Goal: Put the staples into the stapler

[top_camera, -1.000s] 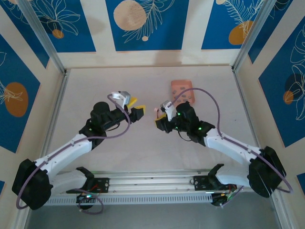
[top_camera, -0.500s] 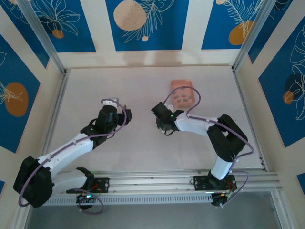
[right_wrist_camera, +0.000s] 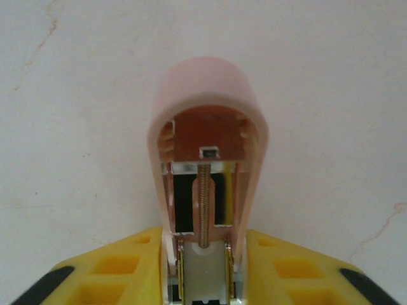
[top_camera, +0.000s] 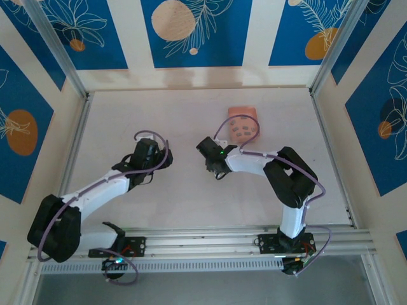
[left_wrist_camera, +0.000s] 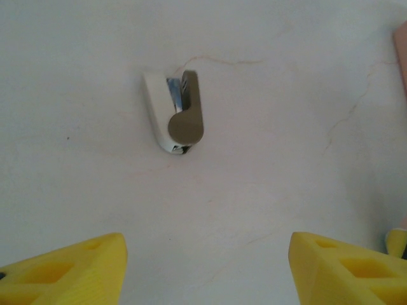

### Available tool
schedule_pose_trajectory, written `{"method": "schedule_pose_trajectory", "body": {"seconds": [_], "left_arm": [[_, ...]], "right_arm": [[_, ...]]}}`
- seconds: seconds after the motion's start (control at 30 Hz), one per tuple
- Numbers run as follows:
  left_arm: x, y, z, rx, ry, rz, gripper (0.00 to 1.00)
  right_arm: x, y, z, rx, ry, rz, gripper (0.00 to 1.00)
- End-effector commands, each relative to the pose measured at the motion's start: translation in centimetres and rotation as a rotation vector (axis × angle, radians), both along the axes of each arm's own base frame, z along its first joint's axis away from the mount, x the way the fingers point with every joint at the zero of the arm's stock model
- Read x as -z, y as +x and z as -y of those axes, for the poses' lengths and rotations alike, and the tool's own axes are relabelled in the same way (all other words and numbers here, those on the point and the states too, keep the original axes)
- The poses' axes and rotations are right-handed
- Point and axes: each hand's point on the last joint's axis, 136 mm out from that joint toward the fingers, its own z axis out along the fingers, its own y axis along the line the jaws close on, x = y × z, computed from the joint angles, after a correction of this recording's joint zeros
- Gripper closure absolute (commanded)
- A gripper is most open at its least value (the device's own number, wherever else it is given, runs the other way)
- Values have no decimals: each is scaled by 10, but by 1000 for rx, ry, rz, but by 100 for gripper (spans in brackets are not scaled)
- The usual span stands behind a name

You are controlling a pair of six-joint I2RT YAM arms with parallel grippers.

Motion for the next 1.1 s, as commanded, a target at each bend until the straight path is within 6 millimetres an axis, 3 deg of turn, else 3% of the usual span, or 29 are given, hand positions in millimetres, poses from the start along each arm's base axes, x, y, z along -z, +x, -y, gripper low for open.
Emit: {"method": "schedule_pose_trajectory", "body": {"seconds": [0.0,0.2,0.43,0.53,0.77,1.07], "left_arm": [[-1,2,3,-1,-57,-64,32],[8,9,3,7,-77,-151,33],[15,31,-5,22,18,-301,35],[25,45,-5,54,65,-377,38],[51,72,-9,79,179,-522,40],[73,88,-15,59,229,-576,39]], "right_arm": [[-3,2,-8,-12,3,4,61],[-14,-1,-11,-32,15,20,51],[-80,-11,-8,-83,88,151,45],[-95,-19,-4,-107,137,172,41],[-103,-37,9,-96,178,168,40],[-101,-44,8,-121,217,162,40]]}}
